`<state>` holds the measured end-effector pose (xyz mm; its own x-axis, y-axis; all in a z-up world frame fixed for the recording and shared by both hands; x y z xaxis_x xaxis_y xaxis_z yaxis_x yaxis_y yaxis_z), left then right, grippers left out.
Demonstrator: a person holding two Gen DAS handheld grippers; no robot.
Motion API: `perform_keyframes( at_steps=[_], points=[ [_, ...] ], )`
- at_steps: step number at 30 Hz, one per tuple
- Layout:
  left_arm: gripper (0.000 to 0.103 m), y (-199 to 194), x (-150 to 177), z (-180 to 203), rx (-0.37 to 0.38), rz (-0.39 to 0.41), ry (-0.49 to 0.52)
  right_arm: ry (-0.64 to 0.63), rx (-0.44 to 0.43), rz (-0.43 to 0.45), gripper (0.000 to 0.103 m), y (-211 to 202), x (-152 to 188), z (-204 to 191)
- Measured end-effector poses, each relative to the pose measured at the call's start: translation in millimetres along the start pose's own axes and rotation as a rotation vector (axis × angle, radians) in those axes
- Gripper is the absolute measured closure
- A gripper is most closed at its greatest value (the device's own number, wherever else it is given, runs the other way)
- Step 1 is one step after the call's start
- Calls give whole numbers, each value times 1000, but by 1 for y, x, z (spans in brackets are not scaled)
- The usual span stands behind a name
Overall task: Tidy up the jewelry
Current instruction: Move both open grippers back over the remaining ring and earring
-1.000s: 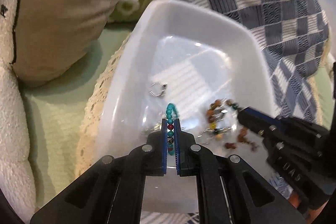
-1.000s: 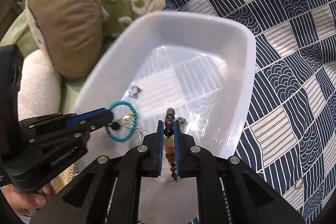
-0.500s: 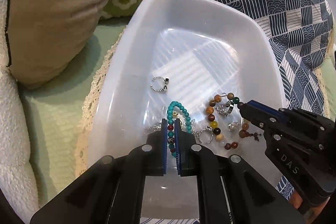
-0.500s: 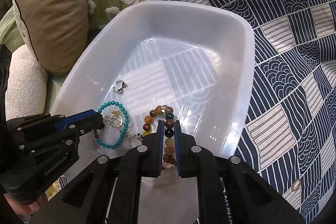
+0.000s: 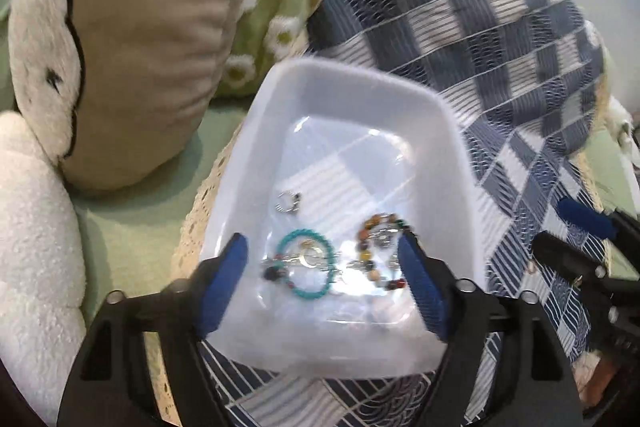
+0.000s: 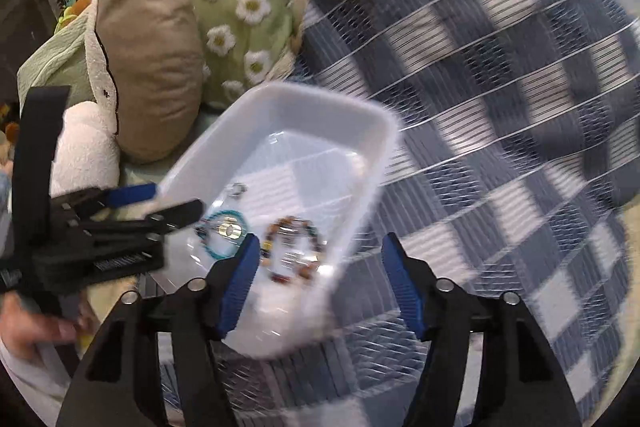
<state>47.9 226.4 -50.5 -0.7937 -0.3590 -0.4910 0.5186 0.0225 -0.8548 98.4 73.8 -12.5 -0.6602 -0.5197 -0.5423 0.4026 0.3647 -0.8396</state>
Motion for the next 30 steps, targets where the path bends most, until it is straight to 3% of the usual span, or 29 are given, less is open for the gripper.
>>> perform_keyframes(
  at_steps=[2,5,8,12,16,23,30],
  points=[
    [26,-8,4,13,9,10,32,16,28,2,31,-12,14,25],
    [18,-22,11,40,50,41,67,67,63,-12,30,-19,45,64],
    [17,-26,18,67,70,74,105,150,64,-43,30,-17,84,100],
    [17,-17,46,90,75,32,131,251,35,-126,30,-1,137,131],
    [17,-10,72,112,104,-9,132,243,-16,-180,30,6,161,120],
    [17,8,76,128,80,-36,142,177,-43,-264,62,23,180,94],
    [17,19,76,131,103,-66,115,106,-24,-307,64,31,191,78]
  ],
)
Point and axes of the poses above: each gripper's, at about its wrist camera, not at the fingertips, and y roughly the way its jaws point, z to its right, x to its underside, the point moved 10 cm from there along y, roughly the way its jaws point, and after that the axes turned 2 degrees about x, right-handed, at the moved point
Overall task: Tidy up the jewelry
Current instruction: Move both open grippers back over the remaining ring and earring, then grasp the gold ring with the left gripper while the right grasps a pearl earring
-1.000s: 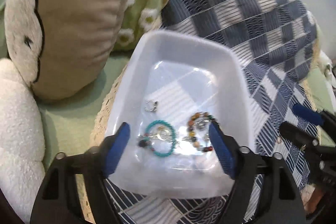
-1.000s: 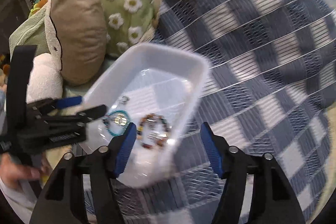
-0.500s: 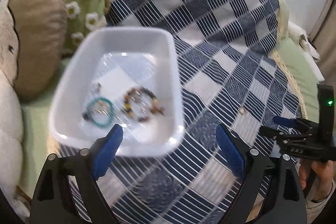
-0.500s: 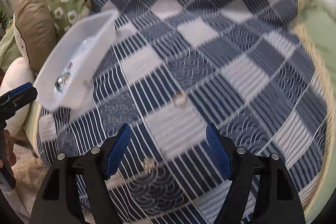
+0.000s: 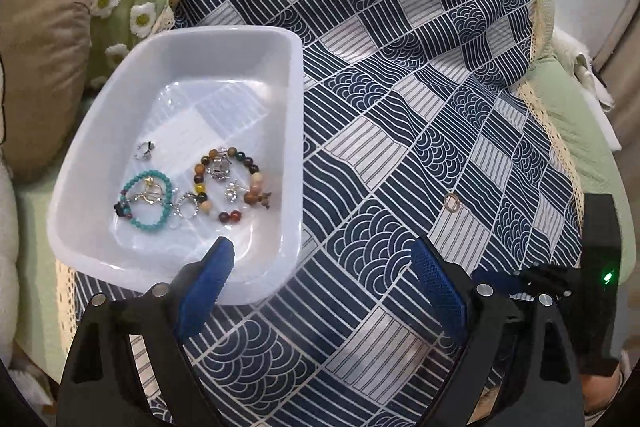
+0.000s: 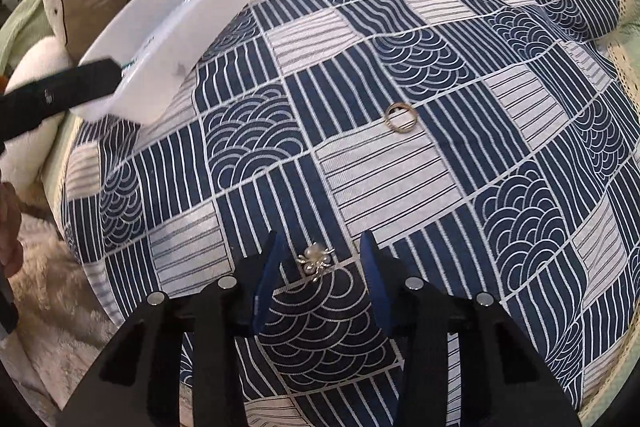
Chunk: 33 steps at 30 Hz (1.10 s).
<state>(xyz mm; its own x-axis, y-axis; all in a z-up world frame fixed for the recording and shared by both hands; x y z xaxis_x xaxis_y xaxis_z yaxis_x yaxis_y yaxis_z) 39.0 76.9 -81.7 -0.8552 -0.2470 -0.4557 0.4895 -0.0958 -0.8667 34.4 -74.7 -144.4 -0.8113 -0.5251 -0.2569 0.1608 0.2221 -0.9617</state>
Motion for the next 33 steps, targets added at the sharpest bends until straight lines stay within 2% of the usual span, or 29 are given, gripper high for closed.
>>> perform_keyframes(
  at_steps=[1,5,11,16,21,24,29,33],
  points=[
    [17,1,1,1,1,-3,4,-12,9,-13,70,4,2,-1],
    [17,1,2,4,-5,-6,22,-38,42,-21,81,9,3,-1],
    [17,3,4,6,-2,-12,21,-7,0,3,81,-1,-1,3],
    [17,14,5,23,14,-32,31,94,15,104,81,-34,-19,43],
    [17,35,0,60,4,-48,96,189,53,138,81,-44,-29,89],
    [17,50,-6,85,4,-54,123,242,49,161,81,-50,-31,113],
    [17,92,-15,113,-42,-104,161,299,24,174,81,-59,-26,139],
    [17,117,-11,116,-103,-134,175,310,-2,181,81,-61,-25,141]
  ],
)
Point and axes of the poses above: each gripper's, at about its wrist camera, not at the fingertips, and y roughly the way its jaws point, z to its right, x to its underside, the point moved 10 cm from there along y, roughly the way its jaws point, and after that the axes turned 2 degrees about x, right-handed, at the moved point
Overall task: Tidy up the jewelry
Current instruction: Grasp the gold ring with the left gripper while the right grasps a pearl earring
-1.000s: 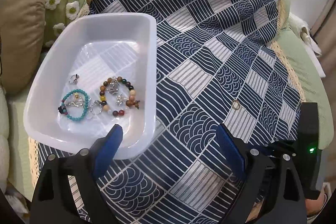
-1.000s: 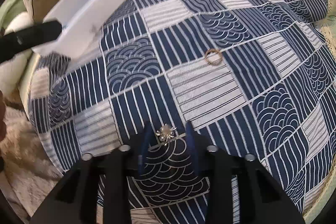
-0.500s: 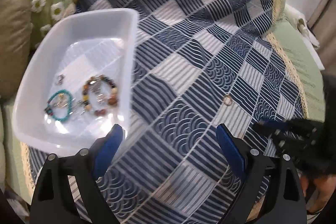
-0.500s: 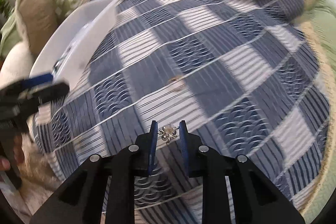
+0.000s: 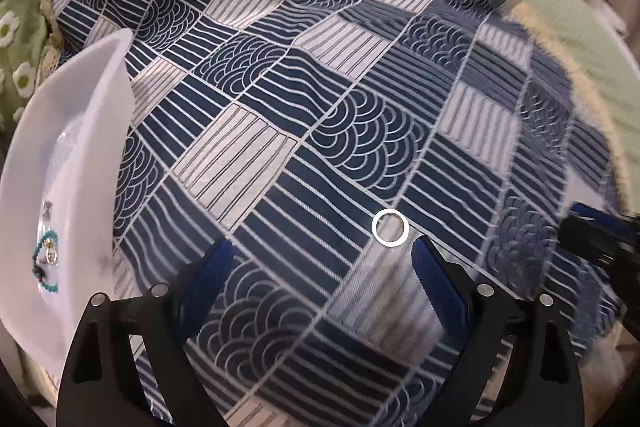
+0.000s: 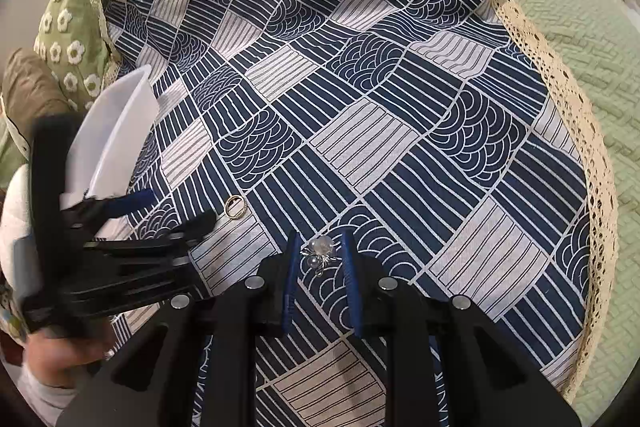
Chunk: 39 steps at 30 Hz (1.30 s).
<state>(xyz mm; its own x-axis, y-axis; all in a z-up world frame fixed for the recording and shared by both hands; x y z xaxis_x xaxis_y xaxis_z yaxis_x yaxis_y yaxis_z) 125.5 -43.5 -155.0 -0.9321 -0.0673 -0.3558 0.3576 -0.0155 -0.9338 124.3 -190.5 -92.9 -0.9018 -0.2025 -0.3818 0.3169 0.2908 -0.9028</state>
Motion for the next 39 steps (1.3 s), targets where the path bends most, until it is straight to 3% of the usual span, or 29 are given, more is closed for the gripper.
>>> perform_keyframes(
  at_steps=[10,12,17,21,28,32,39],
  points=[
    [22,22,-8,6,32,-8,-42,-19,-18,-6,81,1,3,-11],
    [30,21,-12,6,11,10,-28,-15,-15,-8,81,2,4,-10],
    [65,19,-17,10,24,27,-26,-8,-7,-15,81,5,4,-7],
    [82,19,-15,10,15,25,-11,-10,-4,-18,81,6,4,-7],
    [83,19,-9,8,21,22,-19,-11,-1,-28,81,8,5,-7],
    [83,13,-7,7,60,22,-41,-11,-3,-34,81,9,5,-8],
    [83,-36,-12,-8,130,85,-75,-15,-27,-12,81,3,1,-20]
  ],
)
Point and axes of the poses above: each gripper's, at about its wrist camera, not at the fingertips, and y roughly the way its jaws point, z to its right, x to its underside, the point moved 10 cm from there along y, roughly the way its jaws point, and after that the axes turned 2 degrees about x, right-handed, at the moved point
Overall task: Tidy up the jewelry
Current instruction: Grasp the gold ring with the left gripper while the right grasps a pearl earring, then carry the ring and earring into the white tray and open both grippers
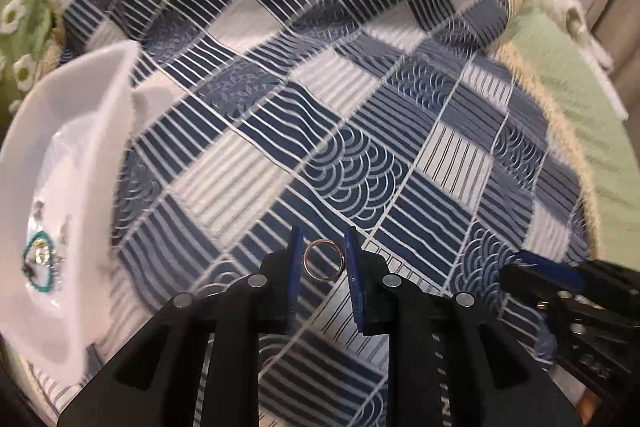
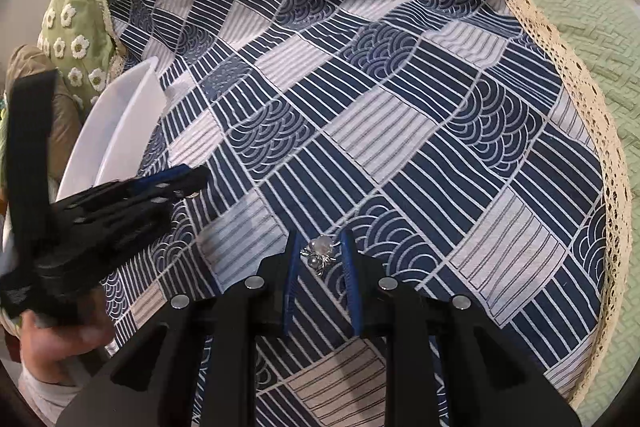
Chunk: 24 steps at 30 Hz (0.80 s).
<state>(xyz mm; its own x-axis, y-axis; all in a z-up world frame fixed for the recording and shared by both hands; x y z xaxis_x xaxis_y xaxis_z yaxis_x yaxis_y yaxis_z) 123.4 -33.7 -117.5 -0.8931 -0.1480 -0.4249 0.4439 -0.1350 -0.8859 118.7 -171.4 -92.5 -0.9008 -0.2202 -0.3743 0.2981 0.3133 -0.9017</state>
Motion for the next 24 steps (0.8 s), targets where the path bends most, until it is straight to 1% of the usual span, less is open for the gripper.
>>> perform_keyframes(
  at_steps=[2,6,7,8,10,13,16,19,24],
  points=[
    [83,-19,-5,-8,12,26,-3,-28,-22,20,81,-6,-4,-19],
    [83,-58,-17,-40,-4,86,-12,-125,-53,57,81,-20,-18,-72],
    [83,-66,-18,-54,-13,99,-25,-158,-72,63,81,-22,-22,-94],
    [83,-71,-19,-65,-21,106,-35,-177,-81,63,81,-23,-27,-107],
    [83,-81,-20,-99,-56,117,-73,-226,-111,56,81,-19,-35,-144],
    [83,-93,-18,-145,-92,132,-148,-262,-165,39,81,-8,-50,-192],
    [83,-98,-16,-178,-120,133,-177,-286,-199,19,81,11,-61,-233],
    [83,-96,-11,-206,-148,114,-196,-296,-204,-6,81,36,-69,-264],
    [83,-83,0,-241,-171,56,-209,-279,-199,-46,81,71,-73,-284]
  ],
)
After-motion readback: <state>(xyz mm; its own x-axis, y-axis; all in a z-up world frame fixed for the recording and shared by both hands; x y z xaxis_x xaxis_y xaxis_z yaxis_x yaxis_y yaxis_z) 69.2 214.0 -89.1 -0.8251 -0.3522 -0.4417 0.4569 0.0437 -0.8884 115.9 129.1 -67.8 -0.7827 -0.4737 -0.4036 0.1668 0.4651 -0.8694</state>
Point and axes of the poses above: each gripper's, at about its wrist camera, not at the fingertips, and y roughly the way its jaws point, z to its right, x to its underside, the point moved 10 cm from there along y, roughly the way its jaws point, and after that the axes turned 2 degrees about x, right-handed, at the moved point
